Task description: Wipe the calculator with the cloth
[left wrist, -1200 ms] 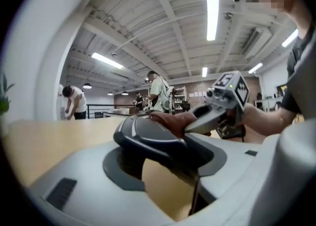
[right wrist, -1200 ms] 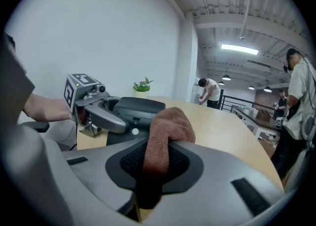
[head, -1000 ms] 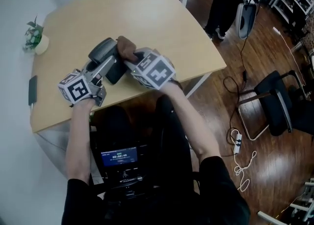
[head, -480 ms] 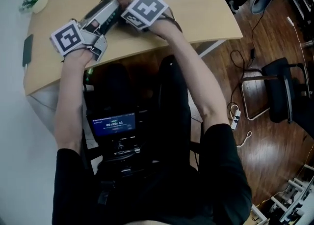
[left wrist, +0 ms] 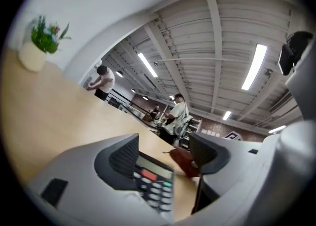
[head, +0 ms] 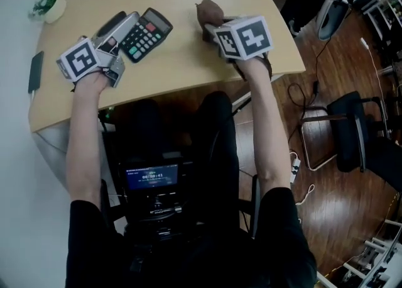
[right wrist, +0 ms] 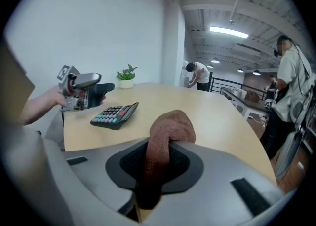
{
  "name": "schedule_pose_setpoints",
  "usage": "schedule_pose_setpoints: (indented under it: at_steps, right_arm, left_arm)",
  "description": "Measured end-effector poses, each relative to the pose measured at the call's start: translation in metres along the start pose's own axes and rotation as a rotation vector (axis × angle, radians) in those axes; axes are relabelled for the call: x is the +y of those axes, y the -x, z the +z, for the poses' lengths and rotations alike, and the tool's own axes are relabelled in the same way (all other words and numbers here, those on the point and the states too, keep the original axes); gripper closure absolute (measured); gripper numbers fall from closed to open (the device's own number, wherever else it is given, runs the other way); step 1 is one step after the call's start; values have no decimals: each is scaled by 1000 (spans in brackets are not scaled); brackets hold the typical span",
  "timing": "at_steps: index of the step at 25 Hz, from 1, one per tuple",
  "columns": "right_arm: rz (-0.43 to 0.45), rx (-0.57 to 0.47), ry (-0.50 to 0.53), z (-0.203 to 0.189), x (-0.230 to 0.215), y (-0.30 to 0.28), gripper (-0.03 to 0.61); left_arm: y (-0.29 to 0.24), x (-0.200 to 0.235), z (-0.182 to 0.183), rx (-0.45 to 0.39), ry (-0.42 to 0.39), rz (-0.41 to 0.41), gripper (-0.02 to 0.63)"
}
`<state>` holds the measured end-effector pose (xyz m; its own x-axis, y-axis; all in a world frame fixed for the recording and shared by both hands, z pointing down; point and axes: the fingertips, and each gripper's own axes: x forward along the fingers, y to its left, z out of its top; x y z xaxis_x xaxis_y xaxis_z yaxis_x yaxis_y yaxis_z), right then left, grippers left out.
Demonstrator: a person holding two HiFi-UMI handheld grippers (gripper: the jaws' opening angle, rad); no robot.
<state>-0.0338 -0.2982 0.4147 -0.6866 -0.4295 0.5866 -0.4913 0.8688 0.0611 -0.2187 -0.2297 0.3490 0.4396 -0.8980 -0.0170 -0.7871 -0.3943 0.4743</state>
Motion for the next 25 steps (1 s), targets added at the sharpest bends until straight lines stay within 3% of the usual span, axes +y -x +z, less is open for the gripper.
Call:
schedule_pose_setpoints:
  at_steps: [3,7,10,14,18,25]
  right_arm:
    - [98,-4,10,-7,38,13,520]
    - [227,73,126,-15,104,-6,520]
    - [229,109,159,-13,113,-30,520]
    - [186,92,119,9,96,-62,520]
    - [125,61,71,32,73,-98,520]
    - [50,11,-31,44,27,-108,520]
  left_arm:
    - [11,42,8,64,-25,60,301]
    - [1,64,-17,209,16,25,301]
    - [-5,65,-22,247,-1,8,301]
    - [-15,61,-28,304,-22,-19,299]
    - [-21,67,-25,287,42,-13,299]
    - [-44,63,-11,144,256,-37,307]
